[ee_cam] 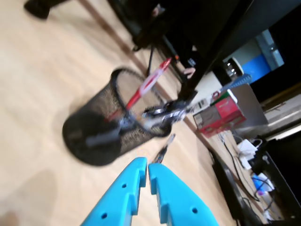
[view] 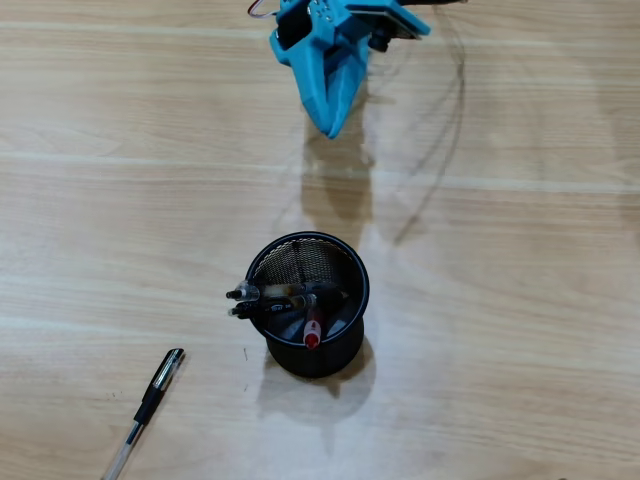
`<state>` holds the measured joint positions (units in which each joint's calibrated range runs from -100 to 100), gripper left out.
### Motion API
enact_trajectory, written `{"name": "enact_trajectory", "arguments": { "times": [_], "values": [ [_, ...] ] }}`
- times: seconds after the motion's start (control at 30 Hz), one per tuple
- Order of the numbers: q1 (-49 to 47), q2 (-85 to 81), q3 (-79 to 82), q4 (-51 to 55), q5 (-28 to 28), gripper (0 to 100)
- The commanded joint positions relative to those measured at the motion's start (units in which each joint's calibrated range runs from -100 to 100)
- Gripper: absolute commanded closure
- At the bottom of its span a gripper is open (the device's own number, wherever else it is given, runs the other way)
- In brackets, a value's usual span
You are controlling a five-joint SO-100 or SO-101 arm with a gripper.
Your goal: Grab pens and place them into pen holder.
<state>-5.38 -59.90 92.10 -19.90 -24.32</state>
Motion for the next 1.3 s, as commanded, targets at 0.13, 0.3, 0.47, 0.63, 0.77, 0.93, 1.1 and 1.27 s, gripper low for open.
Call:
{"name": "enact_trajectory", "arguments": {
  "times": [0.13, 0.3, 0.47, 0.63, 0.77, 0.93, 1.1, 1.27],
  "values": [
    [-0.4, -14.3, 6.6, 11.6, 11.3, 98],
    [-0.4, -20.7, 6.8, 28.7, 15.2, 98],
    [-0.4, -28.3, 7.4, 45.0, 19.1, 98],
    [-0.2, -37.1, 7.5, 61.1, 22.0, 98],
    [1.0, -39.8, 7.4, 70.9, 24.4, 98],
    [0.4, -39.6, 7.4, 71.2, 25.5, 98],
    [0.9, -39.6, 7.3, 71.2, 25.5, 98],
    [-0.9, -39.6, 7.3, 71.2, 25.5, 98]
  ]
}}
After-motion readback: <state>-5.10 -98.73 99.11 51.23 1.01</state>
